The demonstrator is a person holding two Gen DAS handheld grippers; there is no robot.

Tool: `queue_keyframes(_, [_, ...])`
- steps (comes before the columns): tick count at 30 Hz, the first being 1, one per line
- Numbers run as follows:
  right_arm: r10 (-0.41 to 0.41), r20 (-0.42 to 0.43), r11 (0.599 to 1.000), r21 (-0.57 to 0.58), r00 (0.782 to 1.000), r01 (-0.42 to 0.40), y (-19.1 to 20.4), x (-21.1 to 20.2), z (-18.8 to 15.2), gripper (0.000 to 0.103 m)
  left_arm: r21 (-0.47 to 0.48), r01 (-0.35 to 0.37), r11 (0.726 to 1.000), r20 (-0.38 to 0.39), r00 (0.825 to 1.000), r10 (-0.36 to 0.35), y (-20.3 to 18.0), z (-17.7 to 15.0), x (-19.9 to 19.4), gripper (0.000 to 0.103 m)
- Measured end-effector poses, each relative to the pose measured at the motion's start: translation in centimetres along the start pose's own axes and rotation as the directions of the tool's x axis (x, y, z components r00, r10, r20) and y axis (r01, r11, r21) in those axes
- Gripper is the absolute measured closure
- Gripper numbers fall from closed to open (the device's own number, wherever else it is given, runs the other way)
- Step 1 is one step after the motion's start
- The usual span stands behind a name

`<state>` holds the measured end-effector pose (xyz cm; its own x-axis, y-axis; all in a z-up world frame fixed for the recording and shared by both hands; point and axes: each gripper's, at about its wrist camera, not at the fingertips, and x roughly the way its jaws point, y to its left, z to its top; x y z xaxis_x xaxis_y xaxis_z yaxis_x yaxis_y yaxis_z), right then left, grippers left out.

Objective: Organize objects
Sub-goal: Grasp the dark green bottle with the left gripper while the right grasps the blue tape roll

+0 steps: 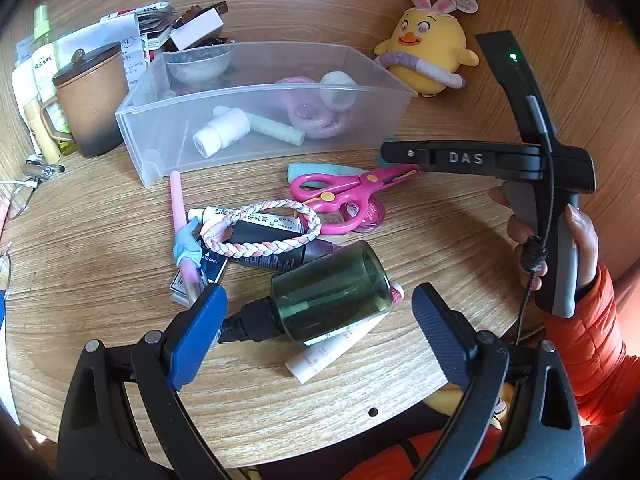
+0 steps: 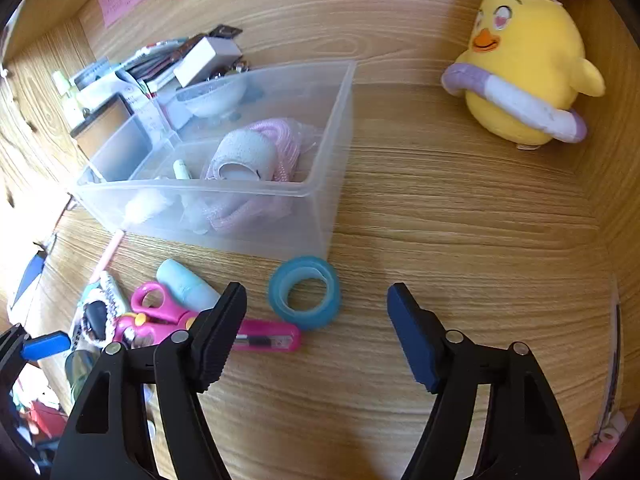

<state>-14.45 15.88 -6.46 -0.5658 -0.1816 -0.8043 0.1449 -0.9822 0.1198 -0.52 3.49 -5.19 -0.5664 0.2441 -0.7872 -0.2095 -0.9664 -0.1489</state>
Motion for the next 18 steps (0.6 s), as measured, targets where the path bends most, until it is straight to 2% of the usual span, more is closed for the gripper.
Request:
queue_keyframes(4, [-0.004,-0.014,1.000,-0.004,1.000,0.003,0.5,0.6,0.3,0.049,-0.010,-0.001,1.000,0.008,1.000,0.001,0.2,-0.2,0.2,0.009])
queue_keyframes(6, [-0.015,-0.020,1.000,-0.007,1.000,0.015,0.7,0.9,0.3,0.059,-0.015,0.018,1.000,0.009,1.000,-0.018,0.4,-0.4,0.4,0.014])
queue_keyframes(9, [-0.026,-0.014,1.000,-0.010,1.000,0.025,0.6,0.8,0.3,0.066,-0.006,0.040,0.999,0.012,0.999,-0.040,0.5,-0.5,0.4,0.023])
queue_keyframes(18, [-0.046,0.018,0.999,0.011,0.999,0.046,-0.5,-0.3,-0.3,0.066,-0.004,0.040,0.999,0.046,0.998,-0.040,0.4,-0.4,0.3,0.024])
